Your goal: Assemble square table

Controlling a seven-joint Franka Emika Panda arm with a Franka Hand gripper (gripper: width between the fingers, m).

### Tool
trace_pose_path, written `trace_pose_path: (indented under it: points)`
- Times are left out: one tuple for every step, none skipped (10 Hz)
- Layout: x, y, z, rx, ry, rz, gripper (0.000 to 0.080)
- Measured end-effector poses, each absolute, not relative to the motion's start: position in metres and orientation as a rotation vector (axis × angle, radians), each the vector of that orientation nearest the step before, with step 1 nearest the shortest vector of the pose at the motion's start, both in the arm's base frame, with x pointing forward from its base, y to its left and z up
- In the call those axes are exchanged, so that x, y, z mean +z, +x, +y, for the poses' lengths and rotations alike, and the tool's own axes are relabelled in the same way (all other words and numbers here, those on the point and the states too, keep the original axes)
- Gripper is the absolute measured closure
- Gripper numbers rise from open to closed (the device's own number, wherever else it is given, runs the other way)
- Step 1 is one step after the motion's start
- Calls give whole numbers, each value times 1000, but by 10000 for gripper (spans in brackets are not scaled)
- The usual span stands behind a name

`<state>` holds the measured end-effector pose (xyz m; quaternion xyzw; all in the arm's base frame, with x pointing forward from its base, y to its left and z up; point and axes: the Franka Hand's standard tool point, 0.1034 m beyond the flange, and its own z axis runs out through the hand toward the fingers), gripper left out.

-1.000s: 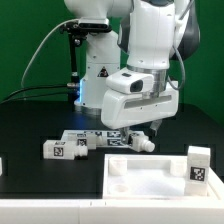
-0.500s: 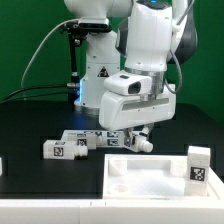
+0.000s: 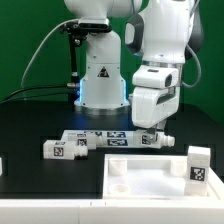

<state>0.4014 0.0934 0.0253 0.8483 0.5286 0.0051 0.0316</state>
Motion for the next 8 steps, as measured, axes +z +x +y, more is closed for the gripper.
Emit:
trace_pose_path:
  points:
    - [25,401,93,10,2566,1695,515]
    - [25,401,92,5,2519,1761,515]
    - [26,404,93,16,2380,1931,515]
    - [28,410,98,55,2220,2100,515]
    - [28,412,111,66,2071,2250,515]
    - [28,415,118,66,1921,2380,515]
    - [27,414,113,60,1902,2395,515]
    - [27,414,113,55,1861,2424,515]
